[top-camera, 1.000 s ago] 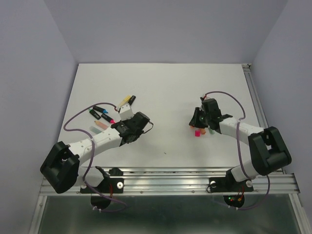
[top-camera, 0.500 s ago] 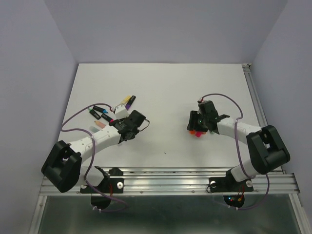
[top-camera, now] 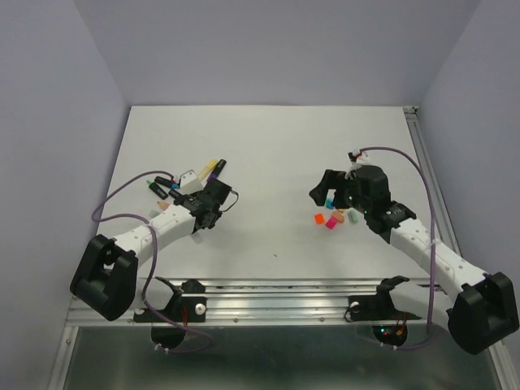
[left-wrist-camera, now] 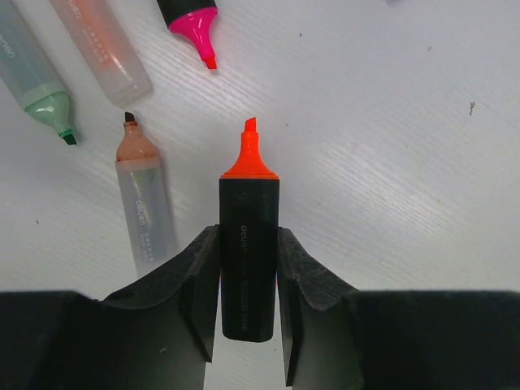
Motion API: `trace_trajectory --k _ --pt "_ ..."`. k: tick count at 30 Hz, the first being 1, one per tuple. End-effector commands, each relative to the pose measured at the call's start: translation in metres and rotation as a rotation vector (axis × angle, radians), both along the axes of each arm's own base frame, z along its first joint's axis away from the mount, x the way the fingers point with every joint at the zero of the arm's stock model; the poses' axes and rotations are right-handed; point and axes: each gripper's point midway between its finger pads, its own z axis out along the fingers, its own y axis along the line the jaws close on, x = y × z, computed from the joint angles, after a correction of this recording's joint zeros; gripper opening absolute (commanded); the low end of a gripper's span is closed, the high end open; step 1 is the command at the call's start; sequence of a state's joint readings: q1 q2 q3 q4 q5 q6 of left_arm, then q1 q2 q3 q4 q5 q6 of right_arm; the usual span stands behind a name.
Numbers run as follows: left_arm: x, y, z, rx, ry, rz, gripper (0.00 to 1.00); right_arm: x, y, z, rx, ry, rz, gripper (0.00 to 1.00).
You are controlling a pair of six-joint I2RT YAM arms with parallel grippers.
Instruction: Open the pen caps
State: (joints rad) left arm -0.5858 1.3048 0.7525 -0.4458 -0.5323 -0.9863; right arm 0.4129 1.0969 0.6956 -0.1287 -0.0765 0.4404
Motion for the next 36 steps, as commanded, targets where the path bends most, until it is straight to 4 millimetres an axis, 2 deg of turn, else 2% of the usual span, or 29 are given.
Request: trace_trajectory --k 1,4,8,11,14,19,23,24,27,28,29,30,32,36 --pt "0.008 0.018 -0.001 0.067 0.015 0.014 0.06 -0.005 0.001 0.019 0.027 -0.084 0.018 1.00" --pt "0.009 0.026 -0.006 0.086 0.040 0.031 0.06 -0.006 -0.006 0.024 0.015 -0.099 -0.011 1.00" --pt "0.009 0.029 -0.015 0.097 0.072 0.038 0.06 -0.003 -0.014 0.016 -0.021 -0.087 -0.047 1.00" --pt "0.009 0.031 -0.020 0.114 0.099 0.022 0.10 0.001 -0.017 0.011 -0.044 -0.068 -0.069 1.00" --pt "0.010 0.031 -0.021 0.125 0.125 0.015 0.18 0.000 -0.015 0.008 -0.046 -0.051 -0.055 1.00" --pt "0.012 0.030 -0.015 0.116 0.112 0.009 0.49 0.000 -0.015 0.008 -0.048 -0.048 -0.054 1.00" --pt "0.015 0.025 -0.005 0.092 0.087 -0.006 0.58 -0.001 -0.016 0.010 -0.045 -0.052 -0.059 1.00" --pt "0.017 0.024 -0.001 0.086 0.078 -0.013 0.63 -0.001 -0.016 0.011 -0.041 -0.053 -0.062 1.00" --pt "0.023 0.020 0.016 0.063 0.028 -0.025 0.70 -0.001 -0.015 0.014 -0.033 -0.061 -0.058 1.00" --pt "0.029 0.017 0.029 0.051 -0.011 -0.043 0.77 -0.004 -0.009 0.015 -0.013 -0.058 -0.027 1.00" --pt "0.033 0.014 0.037 0.044 -0.035 -0.060 0.80 -0.004 -0.008 0.016 -0.007 -0.062 -0.018 1.00" --pt "0.045 0.004 0.052 0.005 -0.094 -0.092 0.99 -0.005 -0.006 0.017 0.000 -0.064 -0.010 1.00" --pt "0.056 -0.009 0.074 0.008 -0.156 -0.225 0.99 -0.006 -0.002 0.018 0.014 -0.068 0.010 1.00" --pt "0.092 -0.051 0.124 -0.017 -0.337 -0.483 0.99 -0.008 0.001 0.018 0.022 -0.066 0.025 1.00"
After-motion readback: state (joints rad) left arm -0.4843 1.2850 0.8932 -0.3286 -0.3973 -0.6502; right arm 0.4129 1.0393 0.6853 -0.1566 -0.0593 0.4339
